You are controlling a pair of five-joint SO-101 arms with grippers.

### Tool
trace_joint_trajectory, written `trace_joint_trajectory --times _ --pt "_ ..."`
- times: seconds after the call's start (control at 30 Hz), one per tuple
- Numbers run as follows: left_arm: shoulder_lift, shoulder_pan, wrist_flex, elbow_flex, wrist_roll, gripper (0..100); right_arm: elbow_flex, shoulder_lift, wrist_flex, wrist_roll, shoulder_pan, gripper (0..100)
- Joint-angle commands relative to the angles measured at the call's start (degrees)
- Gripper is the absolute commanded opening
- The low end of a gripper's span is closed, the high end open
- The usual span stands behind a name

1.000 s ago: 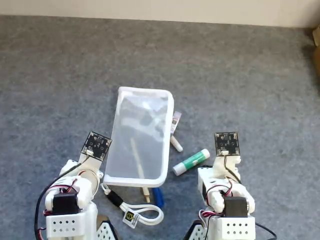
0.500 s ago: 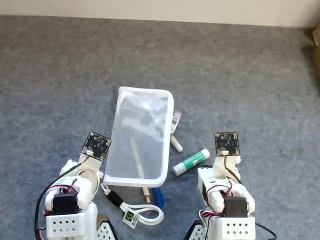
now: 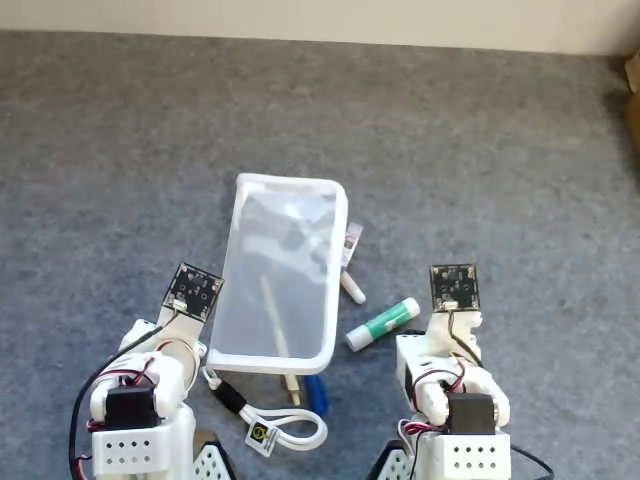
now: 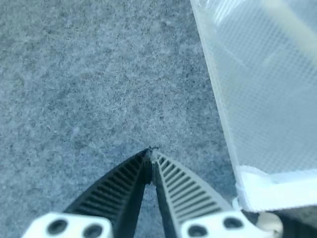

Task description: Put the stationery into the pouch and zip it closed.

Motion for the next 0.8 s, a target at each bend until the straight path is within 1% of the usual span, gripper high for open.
trace_joint_trajectory --times 0.0,0.1,0.27,0.5,0.63,0.77 --pt "-0.40 -0.57 0.00 1.27 -0.44 0 -8.48 0.84 -0.66 -0.53 0.40 0.5" --pt "-0.40 -0.57 0.00 1.27 -0.44 0 -12.62 0.92 -0.57 -0.62 0.31 0.5" --pt "-0.40 -0.57 0.00 1.27 -0.44 0 -17.89 1.01 -0.31 -6.68 -0.66 0.5" --pt "-0.40 -0.57 0.00 1.27 -0.44 0 -27.12 1.01 8.92 -8.18 -12.79 0.5" --pt "-0.40 -0.57 0.00 1.27 -0.44 0 -29.58 1.36 9.36 -14.86 -18.33 0.5" --pt "-0.40 -0.57 0.00 1.27 -0.44 0 -30.02 9.71 9.36 -15.30 -23.52 0.9"
